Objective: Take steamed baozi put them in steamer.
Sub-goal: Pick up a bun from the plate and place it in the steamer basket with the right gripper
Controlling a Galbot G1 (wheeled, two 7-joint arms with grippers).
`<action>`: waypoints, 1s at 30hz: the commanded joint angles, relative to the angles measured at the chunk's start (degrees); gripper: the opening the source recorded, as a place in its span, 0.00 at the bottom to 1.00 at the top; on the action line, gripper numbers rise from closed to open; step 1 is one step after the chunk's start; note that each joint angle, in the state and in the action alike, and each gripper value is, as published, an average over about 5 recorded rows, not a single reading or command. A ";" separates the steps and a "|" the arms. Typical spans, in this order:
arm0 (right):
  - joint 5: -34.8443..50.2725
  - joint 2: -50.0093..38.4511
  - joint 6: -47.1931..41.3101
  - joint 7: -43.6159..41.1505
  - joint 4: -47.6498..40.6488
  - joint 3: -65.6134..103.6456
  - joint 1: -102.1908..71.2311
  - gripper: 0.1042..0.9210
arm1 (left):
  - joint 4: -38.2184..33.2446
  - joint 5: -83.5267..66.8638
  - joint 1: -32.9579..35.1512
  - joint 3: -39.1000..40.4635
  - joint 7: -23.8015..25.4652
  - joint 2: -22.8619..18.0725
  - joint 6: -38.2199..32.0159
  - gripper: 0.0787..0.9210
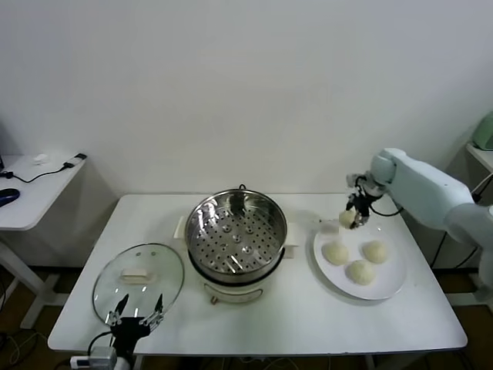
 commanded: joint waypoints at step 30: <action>-25.29 22.95 39.78 4.49 6.12 -1.60 1.14 0.67 | -1.14 0.46 0.17 1.01 0.64 0.93 -0.13 0.88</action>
